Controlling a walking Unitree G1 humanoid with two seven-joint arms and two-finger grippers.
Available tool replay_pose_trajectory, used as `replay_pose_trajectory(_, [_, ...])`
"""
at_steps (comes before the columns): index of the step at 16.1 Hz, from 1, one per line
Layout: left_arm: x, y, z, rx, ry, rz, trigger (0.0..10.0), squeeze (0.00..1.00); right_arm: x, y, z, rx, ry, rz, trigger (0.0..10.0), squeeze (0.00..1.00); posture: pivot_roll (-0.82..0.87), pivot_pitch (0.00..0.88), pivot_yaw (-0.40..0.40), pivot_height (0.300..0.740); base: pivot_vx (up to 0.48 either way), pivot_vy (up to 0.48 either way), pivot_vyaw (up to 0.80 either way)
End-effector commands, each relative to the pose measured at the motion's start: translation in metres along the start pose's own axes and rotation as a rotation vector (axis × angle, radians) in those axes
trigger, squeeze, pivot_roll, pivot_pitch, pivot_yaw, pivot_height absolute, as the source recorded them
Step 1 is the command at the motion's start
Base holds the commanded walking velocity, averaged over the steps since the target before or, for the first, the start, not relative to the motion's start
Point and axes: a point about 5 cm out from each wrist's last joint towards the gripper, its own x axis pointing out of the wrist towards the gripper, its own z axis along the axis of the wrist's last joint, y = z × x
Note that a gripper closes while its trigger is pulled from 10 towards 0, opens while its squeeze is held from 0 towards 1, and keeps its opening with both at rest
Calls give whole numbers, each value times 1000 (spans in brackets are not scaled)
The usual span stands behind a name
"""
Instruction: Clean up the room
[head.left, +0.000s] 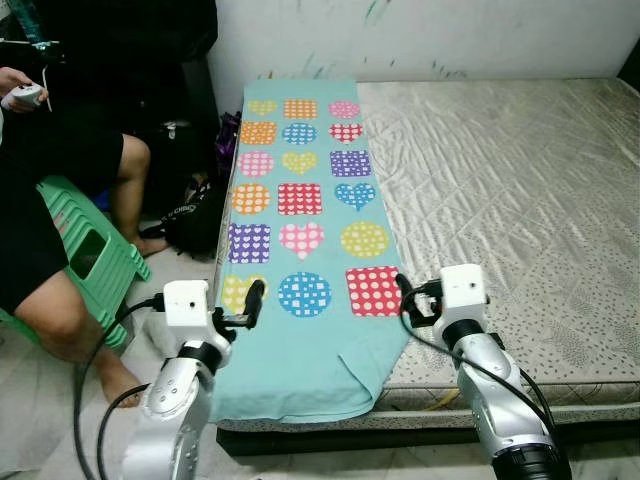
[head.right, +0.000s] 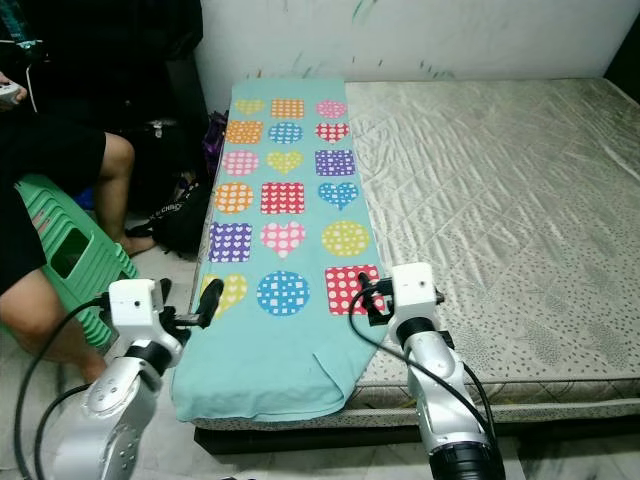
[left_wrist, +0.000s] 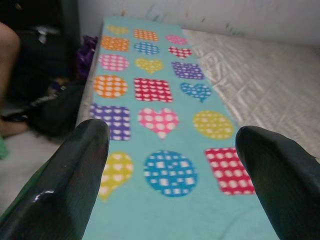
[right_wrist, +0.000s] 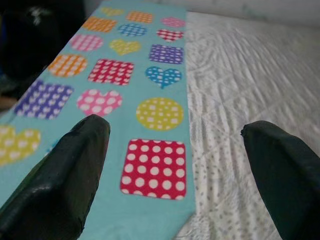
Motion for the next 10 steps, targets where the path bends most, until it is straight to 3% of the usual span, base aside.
replay_pose_trajectory(1, [-6,11,-5,40,16,34,10000,0,-2,-5,7,48,-18,-37,10000,0,-123,50,31,740,0,0,0])
replay_pose_trajectory(4, [-14,24,-7,50,30,71,10000,0,-10,-9,9,71,-29,-65,10000,0,-124,55,35,740,0,0,0])
replay_pose_trajectory(10, [-13,22,-5,50,25,67,10000,0,-16,-7,6,72,-2,-65,10000,0,-125,79,34,740,0,0,0])
